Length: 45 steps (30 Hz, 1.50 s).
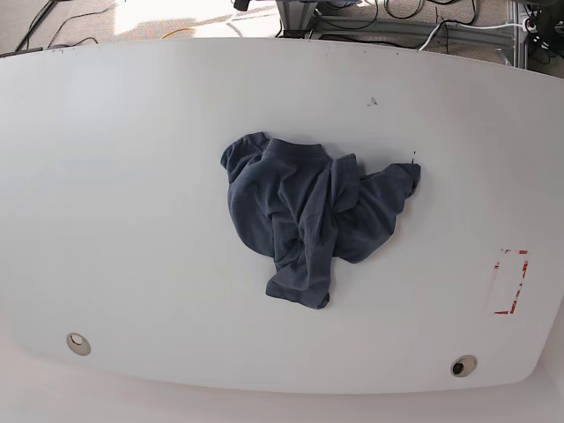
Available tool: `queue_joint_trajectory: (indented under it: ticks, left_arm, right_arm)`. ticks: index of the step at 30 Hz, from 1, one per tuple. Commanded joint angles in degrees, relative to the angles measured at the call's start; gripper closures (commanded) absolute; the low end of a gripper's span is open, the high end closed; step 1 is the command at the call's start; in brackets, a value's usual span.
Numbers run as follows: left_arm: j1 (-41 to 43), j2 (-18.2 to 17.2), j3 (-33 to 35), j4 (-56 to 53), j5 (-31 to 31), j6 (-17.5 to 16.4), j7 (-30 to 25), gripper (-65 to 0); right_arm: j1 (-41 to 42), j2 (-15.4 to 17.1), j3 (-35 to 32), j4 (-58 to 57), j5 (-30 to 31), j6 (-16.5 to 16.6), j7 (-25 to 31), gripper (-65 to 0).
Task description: Layout the t-shirt on the table in an organized manner, then fold the t-shirt properly
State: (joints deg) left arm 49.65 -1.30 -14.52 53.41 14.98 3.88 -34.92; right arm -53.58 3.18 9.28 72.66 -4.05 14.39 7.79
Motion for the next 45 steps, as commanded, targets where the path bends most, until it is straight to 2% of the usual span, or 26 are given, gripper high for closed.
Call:
queue_joint_trajectory:
  ticks: [1,5,12,20,28,39,45]
  left_arm:
    - [3.8,-0.1,-0.1,3.4,-0.2,0.3,-0.7,-0.4]
    - [6.6,-0.1,-0.1,8.4,-0.6,0.3,-0.8,-0.4]
    - [12.1,-0.6,0.1,17.2,-7.6,0.3,-0.5,-0.4]
    - [16.8,-4.7,1.0,25.8,-12.2,0.2,3.9,-0.4]
    - [20.6,-8.8,1.6,33.0,-17.3,0.2,4.0,-0.4]
    - [22.7,-12.5,1.8,42.4,-20.5,0.2,4.1,-0.4]
    - [22.3,-12.9,1.7,45.5,-21.1,0.2,4.1,-0.4]
  right_arm:
    - [-2.9,0.1,0.2,2.8,0.4,0.1,0.7,-0.6]
    - [-5.0,0.0,0.2,5.6,0.4,0.1,0.7,-0.6]
    - [-9.7,-0.9,0.2,12.4,0.5,-0.3,0.7,-0.6]
    - [-16.0,-2.9,0.4,20.7,0.5,-0.4,0.7,-0.5]
    - [-20.9,-4.5,0.4,28.4,0.5,-0.5,0.7,-0.5]
    - [-21.4,-7.5,3.1,36.0,0.5,0.0,0.7,-0.5]
    - [-21.4,-8.3,5.4,40.2,0.5,0.1,0.7,-0.5]
